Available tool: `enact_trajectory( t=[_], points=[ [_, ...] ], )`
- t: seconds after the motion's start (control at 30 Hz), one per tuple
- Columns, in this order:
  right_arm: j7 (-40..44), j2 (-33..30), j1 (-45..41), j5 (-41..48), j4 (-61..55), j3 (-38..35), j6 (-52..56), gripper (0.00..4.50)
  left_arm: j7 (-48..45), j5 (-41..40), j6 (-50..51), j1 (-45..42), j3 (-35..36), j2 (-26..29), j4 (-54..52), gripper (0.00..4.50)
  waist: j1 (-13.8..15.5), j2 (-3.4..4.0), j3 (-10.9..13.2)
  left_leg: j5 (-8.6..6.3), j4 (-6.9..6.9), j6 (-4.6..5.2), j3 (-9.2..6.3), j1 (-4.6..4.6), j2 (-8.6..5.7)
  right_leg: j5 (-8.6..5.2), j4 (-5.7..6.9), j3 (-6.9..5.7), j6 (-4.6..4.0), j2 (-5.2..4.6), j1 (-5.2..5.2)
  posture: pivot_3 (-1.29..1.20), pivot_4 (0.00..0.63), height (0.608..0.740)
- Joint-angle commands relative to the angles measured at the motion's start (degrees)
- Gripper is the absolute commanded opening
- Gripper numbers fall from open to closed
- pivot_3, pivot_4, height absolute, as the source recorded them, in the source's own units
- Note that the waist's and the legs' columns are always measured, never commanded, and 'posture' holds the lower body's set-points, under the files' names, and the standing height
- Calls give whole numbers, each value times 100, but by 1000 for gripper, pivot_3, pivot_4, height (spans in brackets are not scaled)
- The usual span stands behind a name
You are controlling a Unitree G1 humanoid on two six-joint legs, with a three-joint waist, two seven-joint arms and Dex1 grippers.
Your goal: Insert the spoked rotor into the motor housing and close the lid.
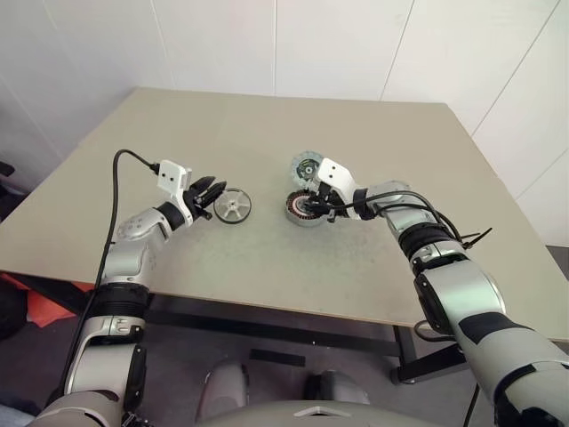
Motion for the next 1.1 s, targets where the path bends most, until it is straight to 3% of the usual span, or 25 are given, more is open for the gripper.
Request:
enact_trajectory(
  t=[0.03,0.2,0.23,0.37,0.8,1.03,1.1],
  points=[
    [-111,21,-227,8,33,-92,-28,662,24,-10,-24,-3,75,64,-232,1694,-1,0,0,0,0,0,0,0,0,0,0,0,0,0,0,0,0,740],
    [-179,64,-298,53,137,-154,2,662,33,-6,-25,27,73,69,-249,1694,-2,1,0,0,0,-1,0,0,0,0,1,0,0,0,0,0,0,740],
    [-202,69,-308,51,152,-158,-6,1392,33,-4,-26,31,71,70,-250,1694,1,1,1,0,0,-1,0,0,0,0,1,0,0,0,0,0,0,740],
    [-342,63,-326,-16,179,-135,-86,2572,28,-9,-9,45,71,80,-281,1694,-2,1,1,0,-1,0,1,-2,0,0,-1,0,0,0,-2,0,0,740],
    [-83,56,-309,230,-160,-350,-133,2572,4,19,-34,9,41,77,-218,1694,-2,2,1,0,-2,0,2,-12,0,0,0,1,-1,0,-14,0,0,740],
    [-203,94,-190,139,-175,-314,-62,256,14,29,-60,-10,55,84,-184,1694,-2,2,1,0,-2,0,2,-14,0,0,0,1,-1,0,-16,0,0,740],
    [-261,114,-164,99,-155,-282,-46,29,16,31,-62,-8,55,85,-189,1694,-2,2,1,0,-2,0,2,-14,0,0,0,1,-1,0,-16,0,0,740]
  ],
)
